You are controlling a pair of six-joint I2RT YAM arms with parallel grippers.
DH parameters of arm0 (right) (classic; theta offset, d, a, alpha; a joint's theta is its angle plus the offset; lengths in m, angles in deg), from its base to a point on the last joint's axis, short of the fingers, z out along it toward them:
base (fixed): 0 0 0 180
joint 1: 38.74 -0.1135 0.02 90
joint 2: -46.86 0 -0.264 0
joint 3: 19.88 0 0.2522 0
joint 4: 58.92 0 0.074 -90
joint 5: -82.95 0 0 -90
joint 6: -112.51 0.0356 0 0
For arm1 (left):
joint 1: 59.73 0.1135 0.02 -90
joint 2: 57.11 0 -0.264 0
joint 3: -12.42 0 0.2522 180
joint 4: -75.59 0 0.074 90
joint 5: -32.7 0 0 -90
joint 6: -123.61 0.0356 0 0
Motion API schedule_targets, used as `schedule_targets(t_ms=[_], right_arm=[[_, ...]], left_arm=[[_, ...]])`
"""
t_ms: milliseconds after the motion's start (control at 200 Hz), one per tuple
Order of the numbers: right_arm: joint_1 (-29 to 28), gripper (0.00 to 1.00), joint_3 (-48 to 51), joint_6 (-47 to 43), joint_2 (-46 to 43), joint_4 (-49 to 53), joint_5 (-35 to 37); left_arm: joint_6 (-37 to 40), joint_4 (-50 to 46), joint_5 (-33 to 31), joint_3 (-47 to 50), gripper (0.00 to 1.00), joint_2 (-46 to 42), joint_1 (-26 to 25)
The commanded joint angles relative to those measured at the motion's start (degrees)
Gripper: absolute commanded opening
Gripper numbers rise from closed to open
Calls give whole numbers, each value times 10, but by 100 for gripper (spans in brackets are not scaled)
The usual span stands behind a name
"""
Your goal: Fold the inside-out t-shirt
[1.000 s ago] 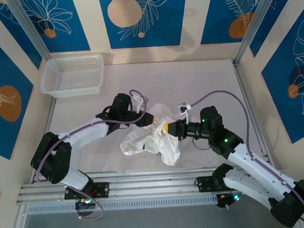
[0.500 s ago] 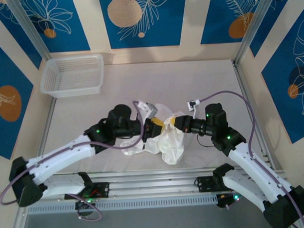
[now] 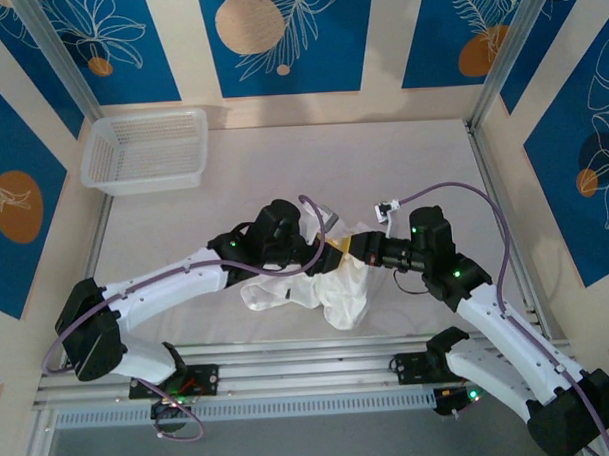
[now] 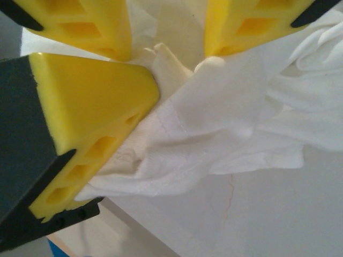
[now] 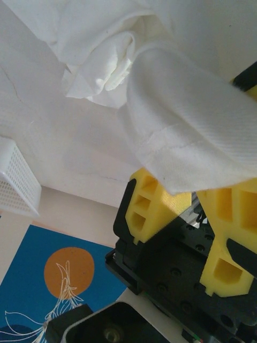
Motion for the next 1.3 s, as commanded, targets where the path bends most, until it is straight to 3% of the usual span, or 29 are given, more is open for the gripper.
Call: schedule_targets(t_ms=[0, 365, 425, 550, 700, 800, 890, 985, 1065, 1145, 1295], right_arm=[[1, 0, -23, 10, 2, 4, -16], [0, 0, -28, 6, 2, 14, -16], [0, 0, -28, 6, 5, 13, -17], [2, 0, -26, 4, 9, 19, -6], [19, 0, -6, -27, 13, 62, 63], [41, 6, 24, -59, 31, 98, 110], [48, 36, 45, -78, 20, 85, 72], [34, 42, 58, -99, -42, 60, 63], [-15, 41, 61, -166, -101, 52, 120], [-91, 43, 60, -257, -136, 49, 226], [-172, 53, 46, -390, -136, 26, 386]], left_arm=[[7, -23, -36, -18, 43, 16, 1], [45, -56, -98, -26, 44, 26, 1], [48, -57, -101, -23, 34, 24, 0], [30, -29, -81, -12, 0, 1, 1], [-55, 32, 36, -1, 0, -49, 40], [-123, 76, 114, 10, 0, -70, 82], [-133, 72, 143, 10, 0, -76, 94], [-128, 67, 150, 16, 0, -74, 94], [-131, 74, 156, 23, 0, -67, 94], [-135, 92, 170, 29, 0, -62, 93], [-118, 90, 195, 18, 0, -53, 89]])
